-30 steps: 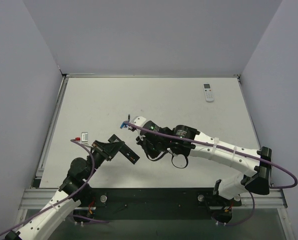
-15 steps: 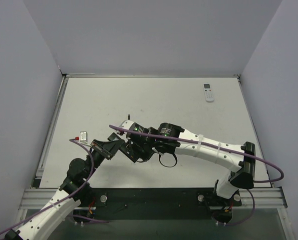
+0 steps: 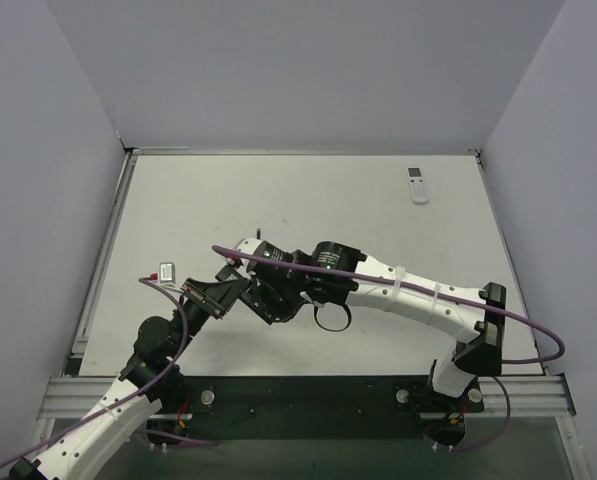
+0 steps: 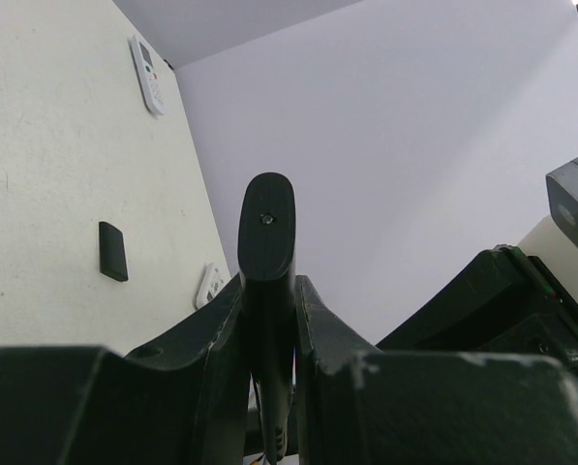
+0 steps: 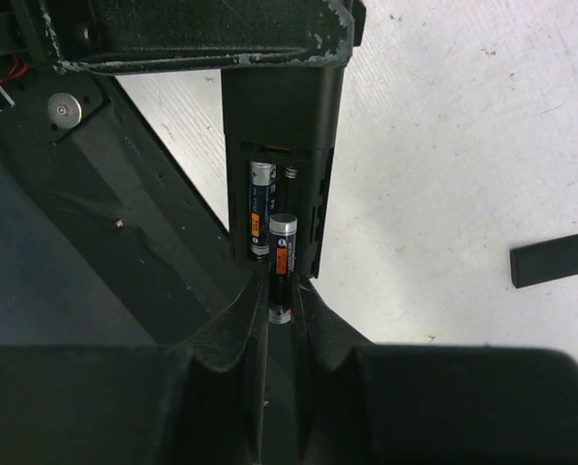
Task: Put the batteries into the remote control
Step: Load the battery into the remote control.
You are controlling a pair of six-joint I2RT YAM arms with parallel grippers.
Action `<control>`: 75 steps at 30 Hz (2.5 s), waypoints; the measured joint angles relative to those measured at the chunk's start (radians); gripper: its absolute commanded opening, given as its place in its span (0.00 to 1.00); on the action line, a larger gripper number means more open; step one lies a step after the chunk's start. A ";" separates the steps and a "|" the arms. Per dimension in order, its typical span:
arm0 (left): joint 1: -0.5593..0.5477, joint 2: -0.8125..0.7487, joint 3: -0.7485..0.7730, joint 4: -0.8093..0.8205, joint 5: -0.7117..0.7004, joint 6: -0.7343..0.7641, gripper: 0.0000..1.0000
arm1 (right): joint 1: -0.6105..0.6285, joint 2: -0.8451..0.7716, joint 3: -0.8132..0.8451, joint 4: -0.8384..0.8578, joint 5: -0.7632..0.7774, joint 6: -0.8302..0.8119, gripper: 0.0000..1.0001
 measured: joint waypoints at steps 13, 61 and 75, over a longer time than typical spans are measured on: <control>0.000 0.011 -0.002 0.016 0.000 -0.001 0.00 | 0.003 0.053 0.029 -0.024 0.005 0.002 0.04; 0.000 0.040 -0.002 0.060 0.019 -0.163 0.00 | 0.013 -0.255 -0.089 0.190 -0.047 -0.146 0.59; 0.000 0.039 -0.002 0.022 0.053 -0.199 0.00 | -0.040 -0.428 -0.426 0.327 -0.227 -0.420 0.53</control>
